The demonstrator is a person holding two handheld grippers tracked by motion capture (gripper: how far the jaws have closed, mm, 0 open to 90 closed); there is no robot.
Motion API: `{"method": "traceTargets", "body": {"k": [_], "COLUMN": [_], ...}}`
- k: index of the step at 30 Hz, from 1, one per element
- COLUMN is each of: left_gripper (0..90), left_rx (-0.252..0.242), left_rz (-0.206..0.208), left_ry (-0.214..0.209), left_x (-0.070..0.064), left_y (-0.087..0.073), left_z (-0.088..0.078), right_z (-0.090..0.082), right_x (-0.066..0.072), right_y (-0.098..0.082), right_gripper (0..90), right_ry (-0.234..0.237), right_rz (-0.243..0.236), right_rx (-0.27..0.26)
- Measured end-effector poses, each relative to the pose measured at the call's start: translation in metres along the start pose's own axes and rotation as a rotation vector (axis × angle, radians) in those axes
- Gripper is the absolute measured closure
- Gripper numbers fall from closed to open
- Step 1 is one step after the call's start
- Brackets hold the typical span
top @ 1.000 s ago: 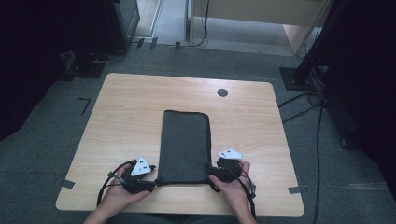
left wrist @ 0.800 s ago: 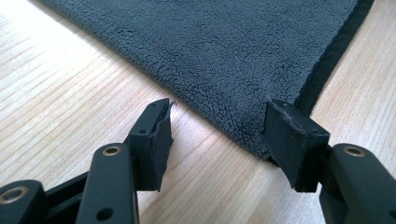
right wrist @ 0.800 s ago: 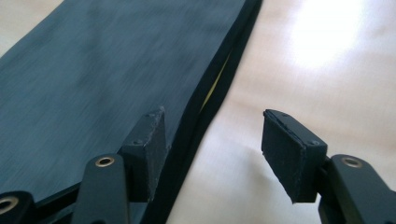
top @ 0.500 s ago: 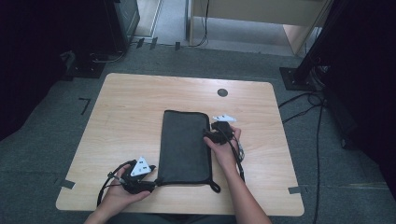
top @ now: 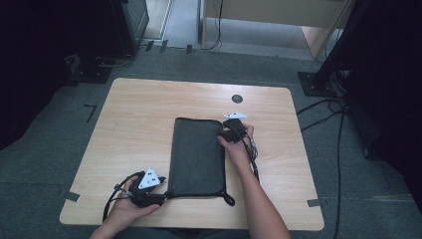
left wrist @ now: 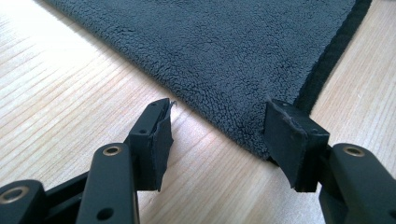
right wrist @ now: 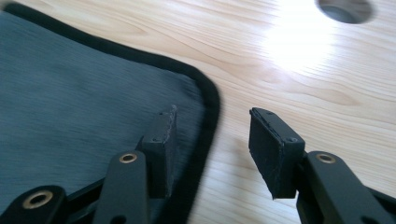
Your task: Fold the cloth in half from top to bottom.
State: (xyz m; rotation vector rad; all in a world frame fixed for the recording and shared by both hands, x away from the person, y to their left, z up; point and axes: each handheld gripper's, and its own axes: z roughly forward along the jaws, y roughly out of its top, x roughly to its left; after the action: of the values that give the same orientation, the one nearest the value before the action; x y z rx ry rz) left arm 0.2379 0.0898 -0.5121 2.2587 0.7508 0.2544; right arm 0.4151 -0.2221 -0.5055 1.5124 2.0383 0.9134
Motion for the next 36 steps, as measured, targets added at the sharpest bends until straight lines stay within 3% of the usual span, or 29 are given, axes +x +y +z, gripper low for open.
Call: {"method": "traceTargets", "body": {"k": [2,4,7,10,16,21,28,36], "left_gripper": [42.6,42.5,42.5,42.5,34.0,32.6,32.7,34.3], "left_rx": [-0.002,-0.002,-0.002,-0.003,-0.003,-0.083,-0.136,-0.085], "left_rz": [-0.002,0.0,0.0,-0.004,-0.092,-0.183,-0.261,-0.353], "left_ry": [-0.001,-0.003,-0.003,-0.004,-0.069,-0.06,0.082,0.234], "left_x": [0.0,0.0,0.0,0.0,0.012,0.033,0.072,0.118], "left_y": [0.0,0.0,0.0,0.0,0.003,0.018,0.058,0.094], "left_z": [0.0,0.0,0.0,0.0,-0.001,-0.001,0.023,0.065], "right_z": [-0.001,0.002,0.006,0.007,0.003,0.003,0.003,0.003], "right_x": [-0.001,0.0,0.005,0.003,0.014,0.012,0.011,0.011], "right_y": [0.001,0.001,0.0,0.0,-0.003,-0.004,-0.006,-0.007], "right_gripper": [52.4,51.5,48.7,53.1,61.2,71.4,77.2,78.9], "right_ry": [0.083,0.125,0.101,0.111,0.079,0.108,0.136,0.139], "right_rz": [0.051,0.054,-0.008,0.013,-0.027,-0.033,-0.014,-0.015], "right_rx": [-0.003,0.025,0.055,0.05,0.059,0.051,0.037,0.032]}}
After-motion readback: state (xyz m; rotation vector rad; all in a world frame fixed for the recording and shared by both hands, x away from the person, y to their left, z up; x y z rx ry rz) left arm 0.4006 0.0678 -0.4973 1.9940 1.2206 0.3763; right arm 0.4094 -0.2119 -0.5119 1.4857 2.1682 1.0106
